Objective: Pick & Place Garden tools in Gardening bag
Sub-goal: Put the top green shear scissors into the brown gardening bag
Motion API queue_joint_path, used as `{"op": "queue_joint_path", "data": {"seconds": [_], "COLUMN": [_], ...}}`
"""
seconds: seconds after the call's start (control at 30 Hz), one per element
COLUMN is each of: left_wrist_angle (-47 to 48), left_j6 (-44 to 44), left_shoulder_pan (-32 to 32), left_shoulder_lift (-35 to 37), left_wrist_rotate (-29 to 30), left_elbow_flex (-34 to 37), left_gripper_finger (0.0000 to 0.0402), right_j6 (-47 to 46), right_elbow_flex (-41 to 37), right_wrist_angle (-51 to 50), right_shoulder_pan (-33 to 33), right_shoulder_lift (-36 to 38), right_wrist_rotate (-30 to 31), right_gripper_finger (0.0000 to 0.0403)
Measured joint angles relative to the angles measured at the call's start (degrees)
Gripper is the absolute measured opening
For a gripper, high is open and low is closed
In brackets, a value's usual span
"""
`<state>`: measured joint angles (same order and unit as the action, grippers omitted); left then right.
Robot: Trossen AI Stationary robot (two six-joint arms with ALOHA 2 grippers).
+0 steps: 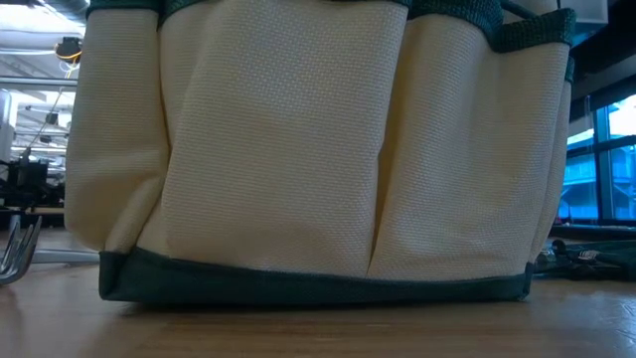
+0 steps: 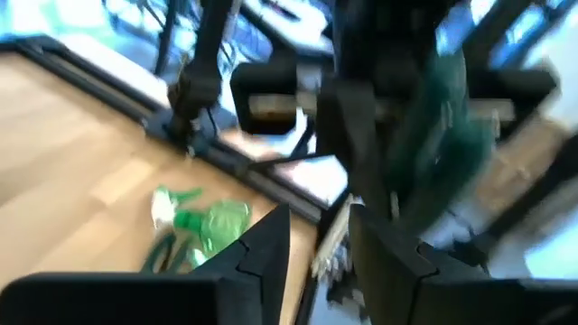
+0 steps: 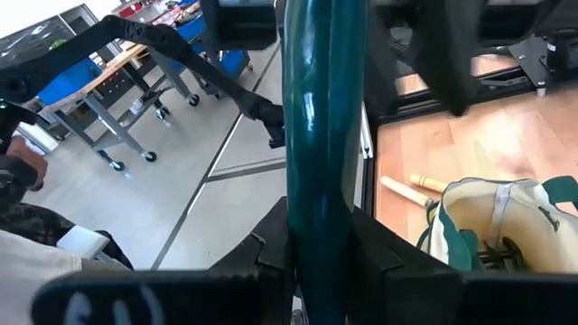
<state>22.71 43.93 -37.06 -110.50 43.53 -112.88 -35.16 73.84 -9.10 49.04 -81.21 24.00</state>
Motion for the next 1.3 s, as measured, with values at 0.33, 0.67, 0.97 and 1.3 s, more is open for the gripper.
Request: {"op": "queue_joint_path", "data": {"seconds": [0.33, 0.67, 0.97, 1.3], "left_wrist_angle": [-4.53, -5.24, -7.60, -7.97], "left_j6": [-4.69, -6.80, -8.49, -9.21], "left_shoulder_pan": [-1.50, 1.17, 3.26, 5.00], "left_shoulder_lift": [0.07, 0.13, 0.02, -0.02], "left_wrist_rotate": [-1.84, -4.87, -7.20, -7.20], "left_elbow_flex": [0.00, 0.00, 0.00, 0.00], "left_gripper_finger": [0.0156, 0.0173, 0.0173, 0.0173], "right_j6": [-0.87, -0.84, -0.52, -0.17], "right_elbow_flex": [0.00, 0.00, 0.00, 0.00], "right_wrist_angle": [-1.32, -1.91, -2.30, -2.25], "right_shoulder_pan": [0.59, -2.92, -4.76, -6.32], "right_shoulder_lift": [0.33, 0.33, 0.33, 0.33], "right_wrist_rotate": [1.87, -2.21, -3.07, -1.19], "right_gripper_finger": [0.0057, 0.0057, 0.0057, 0.0057]}}
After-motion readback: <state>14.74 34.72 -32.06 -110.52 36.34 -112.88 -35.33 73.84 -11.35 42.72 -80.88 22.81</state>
